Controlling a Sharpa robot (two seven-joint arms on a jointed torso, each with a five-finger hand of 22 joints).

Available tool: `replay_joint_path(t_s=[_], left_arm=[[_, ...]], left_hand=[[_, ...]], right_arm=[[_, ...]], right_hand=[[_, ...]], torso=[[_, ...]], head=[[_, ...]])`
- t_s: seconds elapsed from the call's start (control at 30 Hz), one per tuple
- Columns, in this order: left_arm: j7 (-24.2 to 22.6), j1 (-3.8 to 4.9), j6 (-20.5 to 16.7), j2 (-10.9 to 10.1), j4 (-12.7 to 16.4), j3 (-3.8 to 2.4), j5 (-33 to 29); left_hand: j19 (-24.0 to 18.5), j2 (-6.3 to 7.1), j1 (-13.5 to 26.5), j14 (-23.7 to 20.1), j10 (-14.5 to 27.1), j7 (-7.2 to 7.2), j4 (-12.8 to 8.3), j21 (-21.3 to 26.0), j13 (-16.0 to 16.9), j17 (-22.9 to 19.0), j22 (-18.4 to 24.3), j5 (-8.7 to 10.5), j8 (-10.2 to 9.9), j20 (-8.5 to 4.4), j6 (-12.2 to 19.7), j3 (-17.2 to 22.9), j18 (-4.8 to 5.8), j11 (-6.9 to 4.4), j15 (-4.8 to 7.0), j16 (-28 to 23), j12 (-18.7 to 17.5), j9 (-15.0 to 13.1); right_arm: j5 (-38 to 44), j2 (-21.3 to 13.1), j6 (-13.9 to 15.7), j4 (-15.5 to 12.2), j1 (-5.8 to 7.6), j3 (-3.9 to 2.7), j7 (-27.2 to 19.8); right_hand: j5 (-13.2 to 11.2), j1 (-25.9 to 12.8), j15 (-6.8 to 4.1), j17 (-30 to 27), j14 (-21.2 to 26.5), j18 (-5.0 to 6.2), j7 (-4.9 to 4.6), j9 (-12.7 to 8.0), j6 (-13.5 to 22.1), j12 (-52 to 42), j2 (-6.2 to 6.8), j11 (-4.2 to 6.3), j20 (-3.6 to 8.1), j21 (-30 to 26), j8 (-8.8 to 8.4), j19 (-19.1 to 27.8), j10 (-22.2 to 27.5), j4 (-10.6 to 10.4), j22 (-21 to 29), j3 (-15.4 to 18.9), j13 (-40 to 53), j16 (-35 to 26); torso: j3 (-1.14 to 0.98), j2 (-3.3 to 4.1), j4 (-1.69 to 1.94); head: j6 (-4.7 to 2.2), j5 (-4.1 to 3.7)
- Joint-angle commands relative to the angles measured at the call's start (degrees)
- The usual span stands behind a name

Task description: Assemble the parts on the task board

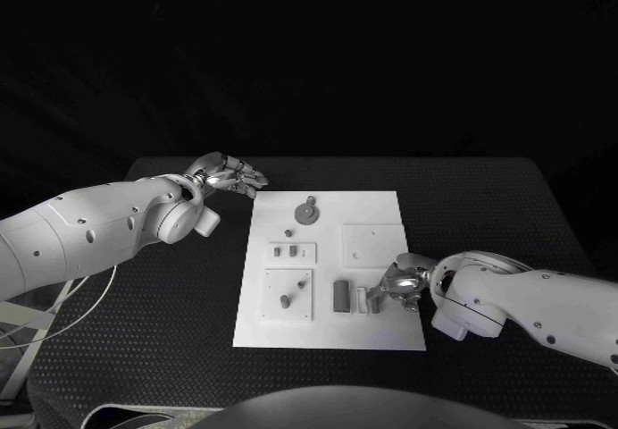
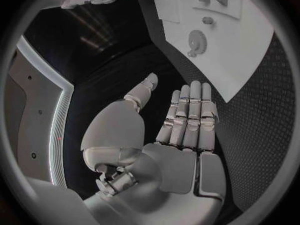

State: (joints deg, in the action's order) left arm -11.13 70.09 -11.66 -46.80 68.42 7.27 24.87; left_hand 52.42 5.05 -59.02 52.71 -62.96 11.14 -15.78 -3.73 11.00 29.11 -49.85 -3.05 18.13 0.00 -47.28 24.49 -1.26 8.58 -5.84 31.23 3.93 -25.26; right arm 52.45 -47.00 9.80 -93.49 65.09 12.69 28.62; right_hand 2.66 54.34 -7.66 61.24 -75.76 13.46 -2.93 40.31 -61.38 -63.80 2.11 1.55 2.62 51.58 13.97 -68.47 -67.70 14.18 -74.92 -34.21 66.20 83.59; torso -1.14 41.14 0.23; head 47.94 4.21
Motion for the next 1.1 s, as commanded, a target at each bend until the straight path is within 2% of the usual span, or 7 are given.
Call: replay_joint_path(t_s=[0.03,0.5,0.93,1.1], left_arm=[[-0.30,0.04,0.85,0.11,0.12,-0.03,-0.33],[-0.30,0.04,0.91,0.12,0.10,-0.03,-0.33],[-0.27,0.04,0.96,0.08,0.14,-0.03,-0.33],[-0.25,0.04,0.98,0.02,0.24,-0.03,-0.33]], left_hand=[[-0.09,0.00,0.39,0.35,0.20,-0.09,0.02,-0.33,-0.10,0.10,0.07,0.05,0.22,0.22,0.46,-0.26,0.18,0.14,-0.08,-0.38,0.04,0.07],[-0.10,-0.01,0.40,0.35,0.21,-0.10,-0.02,-0.33,-0.10,0.15,0.08,0.05,0.24,0.22,0.45,-0.26,0.18,0.15,-0.09,-0.43,0.04,0.07],[-0.11,-0.04,0.43,0.36,0.22,-0.10,-0.05,-0.33,-0.11,0.21,0.09,0.05,0.25,0.23,0.46,-0.27,0.18,0.15,-0.09,-0.47,0.04,0.08],[-0.11,-0.04,0.44,0.36,0.22,-0.10,-0.06,-0.33,-0.11,0.24,0.09,0.05,0.26,0.23,0.47,-0.28,0.18,0.15,-0.09,-0.49,0.04,0.09]], right_arm=[[-2.22,0.19,0.80,-0.10,-0.06,0.00,-1.18],[-1.89,0.64,2.36,-0.59,-0.06,-0.02,-2.97],[-1.53,2.49,-0.78,1.43,-0.13,-0.01,-2.16],[-1.39,2.72,-0.76,1.73,-0.18,0.00,-1.92]], right_hand=[[0.17,1.91,0.01,-0.12,-0.30,1.54,-1.63,-0.06,1.13,0.01,-1.95,0.23,0.04,0.31,0.15,-0.43,-0.40,2.69,-0.95,-3.18,-0.07,0.16],[0.17,1.88,-0.01,-0.08,-0.35,1.54,-1.62,-0.05,1.12,0.01,-1.94,0.24,0.06,0.31,0.15,-0.46,-0.43,2.71,-0.93,-3.28,-0.08,0.16],[0.17,1.81,-0.02,-0.31,-0.25,1.54,-1.63,-0.05,1.17,0.02,-1.91,0.23,0.08,0.29,0.11,-0.47,-0.43,2.70,-0.91,-3.39,-0.09,0.09],[0.17,1.73,-0.01,-0.38,-0.22,1.54,-1.64,-0.05,1.20,0.03,-1.93,0.22,0.07,0.28,0.09,-0.46,-0.42,2.68,-0.90,-3.43,-0.10,0.06]], torso=[[0.00,0.01,0.02],[-0.03,0.02,-0.02],[0.03,-0.01,0.05],[0.05,0.00,0.01]], head=[[-0.09,-0.12],[0.00,0.00],[0.04,0.05],[0.13,0.13]])
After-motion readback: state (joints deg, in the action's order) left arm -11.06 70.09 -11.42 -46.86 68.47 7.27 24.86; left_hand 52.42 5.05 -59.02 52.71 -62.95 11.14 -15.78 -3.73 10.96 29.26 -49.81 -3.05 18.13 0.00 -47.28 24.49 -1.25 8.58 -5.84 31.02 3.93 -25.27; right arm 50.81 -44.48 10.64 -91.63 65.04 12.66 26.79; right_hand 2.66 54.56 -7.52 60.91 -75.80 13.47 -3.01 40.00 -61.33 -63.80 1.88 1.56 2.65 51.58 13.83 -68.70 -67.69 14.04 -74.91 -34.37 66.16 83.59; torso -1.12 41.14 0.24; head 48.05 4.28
